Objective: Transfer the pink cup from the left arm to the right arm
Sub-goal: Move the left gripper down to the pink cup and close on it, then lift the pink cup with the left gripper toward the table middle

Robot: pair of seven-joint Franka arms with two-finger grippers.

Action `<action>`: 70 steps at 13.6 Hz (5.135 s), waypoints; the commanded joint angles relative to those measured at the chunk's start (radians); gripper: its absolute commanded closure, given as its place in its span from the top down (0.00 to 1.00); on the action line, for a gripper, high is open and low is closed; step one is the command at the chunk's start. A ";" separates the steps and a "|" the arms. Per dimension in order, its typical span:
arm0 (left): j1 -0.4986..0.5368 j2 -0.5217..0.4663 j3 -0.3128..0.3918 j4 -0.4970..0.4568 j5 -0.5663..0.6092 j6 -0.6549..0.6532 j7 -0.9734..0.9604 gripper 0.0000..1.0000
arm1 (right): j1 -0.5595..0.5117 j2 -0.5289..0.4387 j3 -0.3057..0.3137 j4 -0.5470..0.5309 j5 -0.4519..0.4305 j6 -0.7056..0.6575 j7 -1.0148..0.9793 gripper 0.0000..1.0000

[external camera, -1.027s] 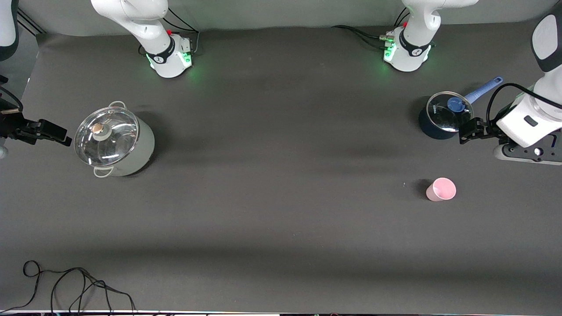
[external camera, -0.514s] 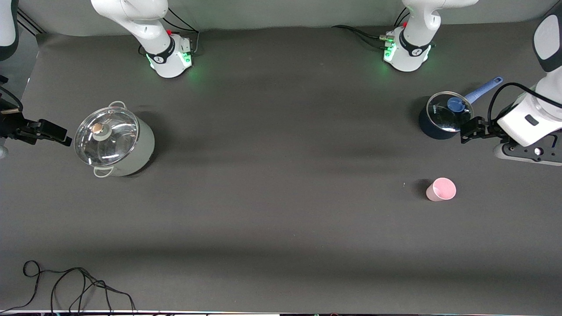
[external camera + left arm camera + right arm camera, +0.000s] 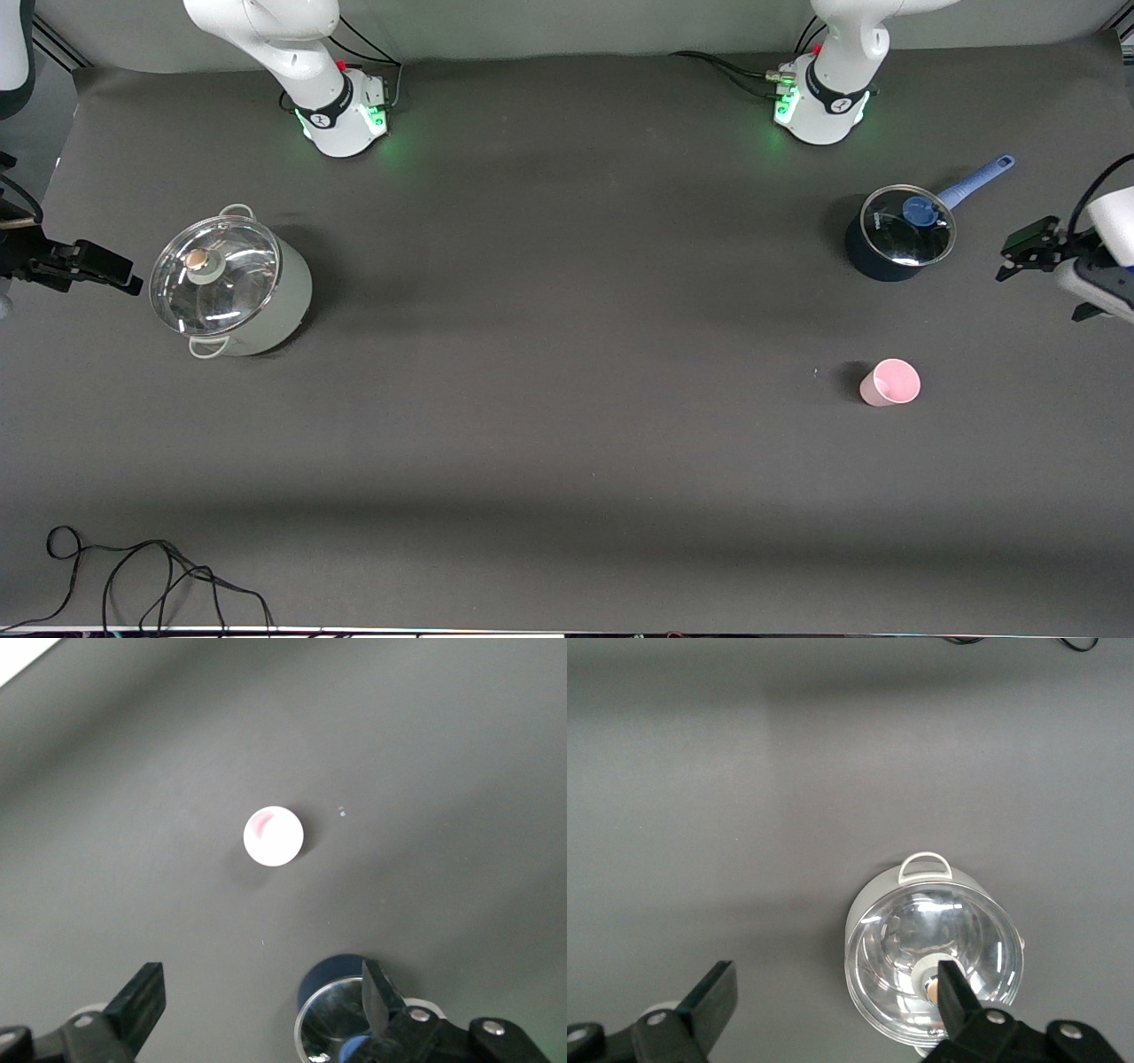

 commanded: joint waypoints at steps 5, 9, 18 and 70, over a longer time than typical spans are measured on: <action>0.182 0.049 -0.004 -0.002 -0.250 0.008 0.516 0.99 | 0.002 0.012 -0.002 0.034 0.020 -0.020 -0.019 1.00; 0.289 0.210 -0.004 0.074 -0.440 -0.002 0.808 0.99 | 0.002 0.015 -0.002 0.038 0.019 -0.020 -0.021 1.00; 0.464 0.684 -0.012 0.248 -0.794 -0.133 1.354 0.99 | 0.010 0.010 0.001 0.038 0.007 -0.023 -0.016 1.00; -0.089 1.034 -0.802 0.324 -1.606 0.900 1.888 0.00 | 0.087 0.030 -0.085 0.104 0.019 -0.040 -0.047 1.00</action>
